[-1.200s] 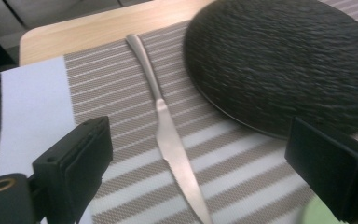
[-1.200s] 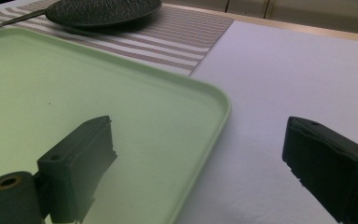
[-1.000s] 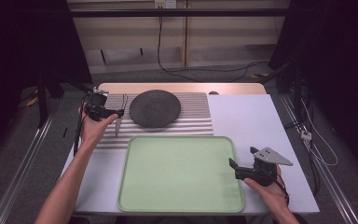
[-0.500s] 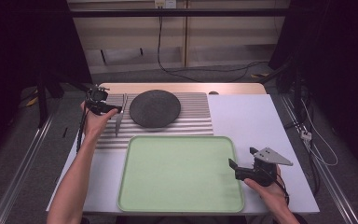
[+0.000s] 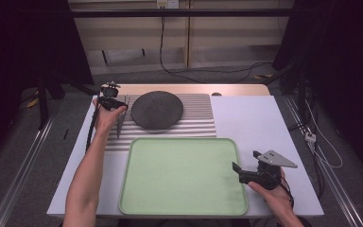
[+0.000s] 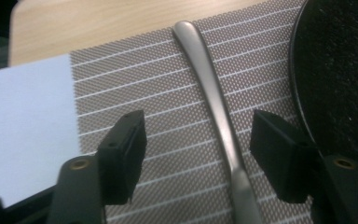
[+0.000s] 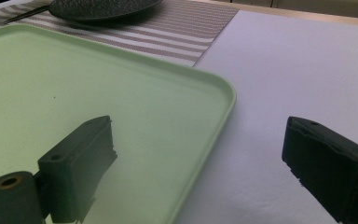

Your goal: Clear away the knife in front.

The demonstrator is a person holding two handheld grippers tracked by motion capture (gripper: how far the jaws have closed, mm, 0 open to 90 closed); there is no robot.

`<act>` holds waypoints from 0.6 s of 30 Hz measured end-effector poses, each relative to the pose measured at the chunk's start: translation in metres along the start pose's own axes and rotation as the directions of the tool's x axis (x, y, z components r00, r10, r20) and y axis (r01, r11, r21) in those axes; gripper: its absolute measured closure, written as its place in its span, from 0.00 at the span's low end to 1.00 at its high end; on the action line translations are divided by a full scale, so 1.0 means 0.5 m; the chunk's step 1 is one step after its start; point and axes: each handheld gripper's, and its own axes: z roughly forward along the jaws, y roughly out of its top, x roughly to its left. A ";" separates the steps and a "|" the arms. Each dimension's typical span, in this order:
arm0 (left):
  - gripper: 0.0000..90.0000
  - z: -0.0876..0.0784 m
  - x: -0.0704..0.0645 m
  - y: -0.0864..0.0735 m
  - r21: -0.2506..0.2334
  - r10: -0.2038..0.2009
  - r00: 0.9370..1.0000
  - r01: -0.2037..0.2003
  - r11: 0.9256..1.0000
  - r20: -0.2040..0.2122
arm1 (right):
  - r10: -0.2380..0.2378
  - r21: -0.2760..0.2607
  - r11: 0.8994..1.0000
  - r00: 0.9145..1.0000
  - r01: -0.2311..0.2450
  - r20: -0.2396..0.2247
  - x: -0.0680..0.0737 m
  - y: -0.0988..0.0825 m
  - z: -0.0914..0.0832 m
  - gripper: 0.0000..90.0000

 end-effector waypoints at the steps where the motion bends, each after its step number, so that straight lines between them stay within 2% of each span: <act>1: 0.45 0.000 0.000 0.000 0.000 0.000 1.000 0.000 1.000 0.000 | -0.002 0.000 1.000 1.000 0.002 0.001 0.000 0.000 0.000 0.11; 2: 0.50 0.009 -0.001 0.001 0.009 -0.008 1.000 0.008 1.000 0.020 | -0.001 0.000 1.000 1.000 0.001 0.003 -0.001 -0.001 0.000 0.11; 3: 0.53 0.013 -0.002 0.001 0.018 -0.001 1.000 0.001 1.000 0.021 | 0.001 0.001 1.000 1.000 -0.001 0.002 -0.002 -0.001 0.001 0.11; 9: 0.63 0.018 -0.004 0.009 0.034 -0.018 0.999 0.017 0.999 0.045 | 0.008 0.003 1.000 1.000 -0.008 -0.002 -0.003 -0.001 0.002 0.11; 12: 0.82 0.018 -0.008 0.012 0.035 -0.051 0.997 0.049 0.998 0.059 | 0.003 0.003 1.000 1.000 -0.003 -0.003 -0.002 -0.001 0.002 0.11; 15: 0.84 0.021 -0.012 0.012 0.027 -0.069 0.997 0.068 0.997 0.047 | 0.002 0.003 1.000 1.000 -0.002 -0.003 -0.001 -0.001 0.001 0.11; 16: 0.85 0.020 -0.011 0.013 0.037 -0.067 0.996 0.065 0.997 0.054 | 0.003 0.003 1.000 1.000 -0.003 0.000 -0.001 -0.002 0.000 0.11; 18: 0.86 0.019 -0.005 0.013 0.049 -0.096 0.993 0.093 0.994 0.070 | 0.007 0.004 1.000 1.000 -0.007 -0.002 -0.003 -0.002 0.001 0.11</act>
